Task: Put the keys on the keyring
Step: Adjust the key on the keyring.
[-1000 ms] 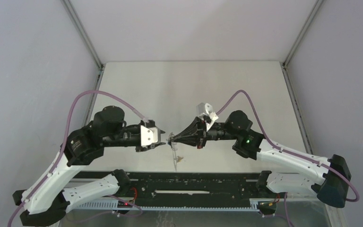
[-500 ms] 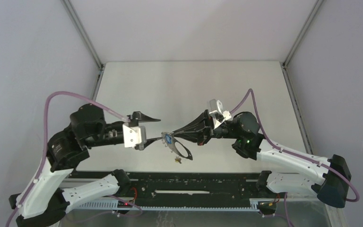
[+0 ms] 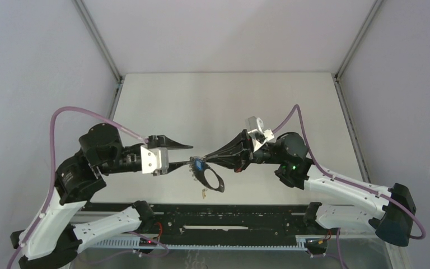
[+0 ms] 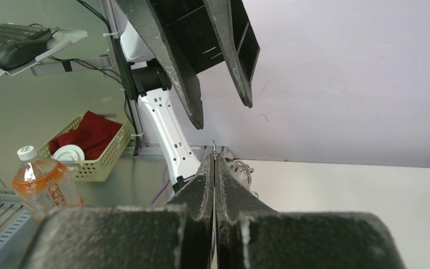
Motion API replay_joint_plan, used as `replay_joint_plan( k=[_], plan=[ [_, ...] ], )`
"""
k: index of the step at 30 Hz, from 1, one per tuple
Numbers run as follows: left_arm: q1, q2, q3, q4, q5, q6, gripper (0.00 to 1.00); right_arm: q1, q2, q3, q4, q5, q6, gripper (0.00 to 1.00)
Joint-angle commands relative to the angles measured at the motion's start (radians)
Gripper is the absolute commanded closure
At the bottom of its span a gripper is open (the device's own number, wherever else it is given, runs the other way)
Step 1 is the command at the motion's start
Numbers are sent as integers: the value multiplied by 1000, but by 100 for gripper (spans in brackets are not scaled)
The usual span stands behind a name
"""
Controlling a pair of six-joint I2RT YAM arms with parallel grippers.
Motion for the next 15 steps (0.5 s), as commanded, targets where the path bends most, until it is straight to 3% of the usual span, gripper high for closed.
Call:
replay_joint_plan(
  k=[1,15],
  plan=[
    [-3,15,-21,32,57,-53,57,4,-6,49,-13,20,-8,100],
    [-4,18,-76,-7,62,2,71,13,-5,58,-47,15,-12,100]
  ],
)
